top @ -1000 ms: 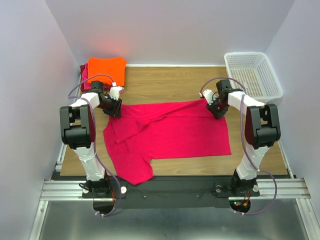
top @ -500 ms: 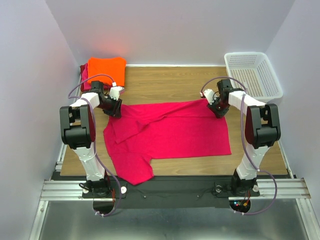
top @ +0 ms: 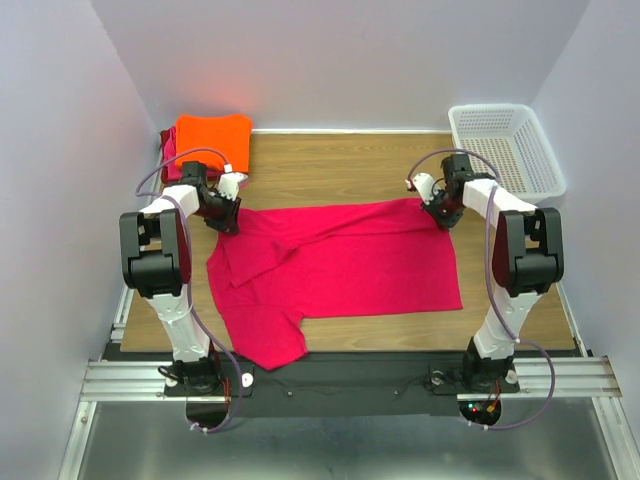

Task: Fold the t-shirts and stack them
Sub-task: Fold the tshirt

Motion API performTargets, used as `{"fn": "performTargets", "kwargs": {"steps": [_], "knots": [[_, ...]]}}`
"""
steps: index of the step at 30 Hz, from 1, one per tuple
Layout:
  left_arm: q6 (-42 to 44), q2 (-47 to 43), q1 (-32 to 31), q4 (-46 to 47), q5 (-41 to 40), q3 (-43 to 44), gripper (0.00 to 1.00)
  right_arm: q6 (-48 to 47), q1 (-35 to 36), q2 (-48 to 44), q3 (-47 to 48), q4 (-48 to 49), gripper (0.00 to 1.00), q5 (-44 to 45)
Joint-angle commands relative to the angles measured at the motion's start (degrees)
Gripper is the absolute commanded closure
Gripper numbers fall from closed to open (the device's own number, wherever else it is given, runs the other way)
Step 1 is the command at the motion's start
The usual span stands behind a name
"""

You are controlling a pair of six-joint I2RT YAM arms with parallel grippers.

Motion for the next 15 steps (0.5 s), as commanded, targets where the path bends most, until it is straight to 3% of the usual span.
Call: {"fn": "performTargets", "kwargs": {"steps": [1, 13, 15], "knots": [[0.54, 1.82, 0.58, -2.32, -3.53, 0.86, 0.73, -1.97, -1.51, -3.32, 1.25, -0.69, 1.00, 1.72], [0.19, 2.53, 0.76, -2.41, -4.32, 1.56, 0.77, -2.06, -2.83, -1.39, 1.34, -2.18, 0.99, -1.70], [0.62, 2.00, 0.76, -2.84, -3.62, 2.00, 0.73, -2.06, -2.83, -1.04, 1.60, -3.15, 0.87, -3.11]]}}
